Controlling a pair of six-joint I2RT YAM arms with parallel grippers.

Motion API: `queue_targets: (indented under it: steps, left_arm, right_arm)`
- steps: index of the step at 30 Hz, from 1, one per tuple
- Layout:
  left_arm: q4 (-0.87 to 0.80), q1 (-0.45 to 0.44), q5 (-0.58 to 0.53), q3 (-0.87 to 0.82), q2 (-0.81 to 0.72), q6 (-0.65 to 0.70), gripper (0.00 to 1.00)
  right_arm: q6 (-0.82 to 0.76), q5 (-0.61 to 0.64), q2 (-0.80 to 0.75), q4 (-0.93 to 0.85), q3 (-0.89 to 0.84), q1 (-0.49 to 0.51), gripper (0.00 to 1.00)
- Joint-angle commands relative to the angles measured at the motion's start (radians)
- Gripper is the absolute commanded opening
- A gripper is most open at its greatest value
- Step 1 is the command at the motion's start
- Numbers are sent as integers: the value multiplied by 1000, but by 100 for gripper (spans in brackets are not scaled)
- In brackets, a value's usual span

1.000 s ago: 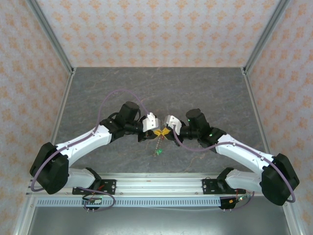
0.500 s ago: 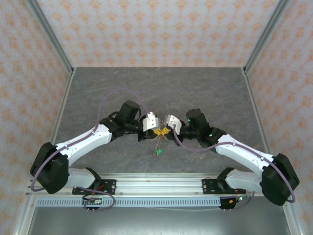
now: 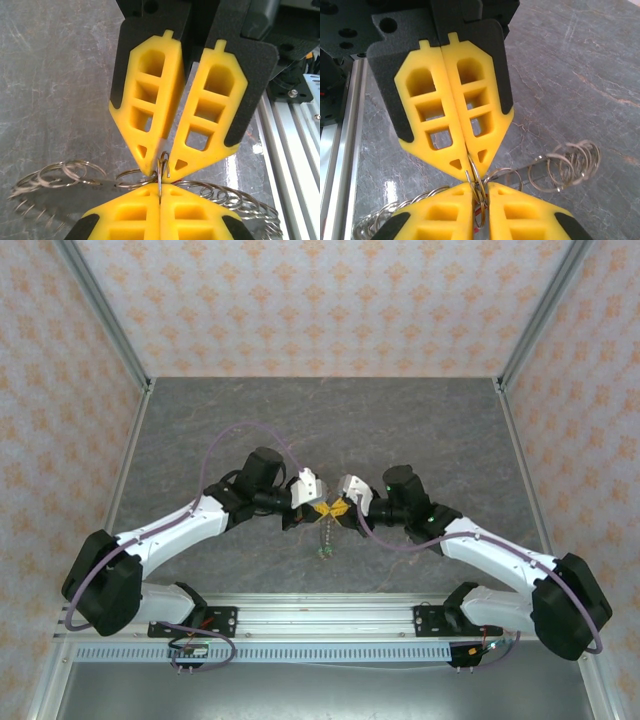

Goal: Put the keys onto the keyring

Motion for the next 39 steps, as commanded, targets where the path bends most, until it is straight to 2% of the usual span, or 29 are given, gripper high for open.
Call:
queue_targets:
  steps: [1,11,15,17,18,19,22,26,34,39]
  left_arm:
    - [156,2,125,-12,-9,-68,0]
    - [276,14,191,-50,-9,-138,0]
    - [255,16,166,-48,-13,-129,0]
    - [189,13,128,-34,-19,-86,0]
    - [155,10,106,-25,-23,-66,2]
    - [132,10,80,-21,-29,-48,9]
    - [87,4,26,-13,-40,-10,14]
    - [-33,-25,-15,34,-19,63,15]
    - [-94,-42,-75,73,4,105,15]
    - [-119,-43,-97,88,7,119,14]
  right_arm:
    - [75,-45,-5,147,-39,-15,14]
    - [124,-61,-8,246,-88,-50,13]
    - [123,-62,-11,238,-85,-56,3]
    - [107,-74,-10,195,-62,-57,0]
    - [96,-79,-9,171,-49,-56,0]
    - [85,-83,-10,144,-33,-56,0]
    - [55,-82,-14,95,-1,-53,0]
    - [3,-91,-6,-24,58,-51,0]
    - [-76,-63,10,-183,139,-36,0]
    - [-147,17,38,-378,240,13,0]
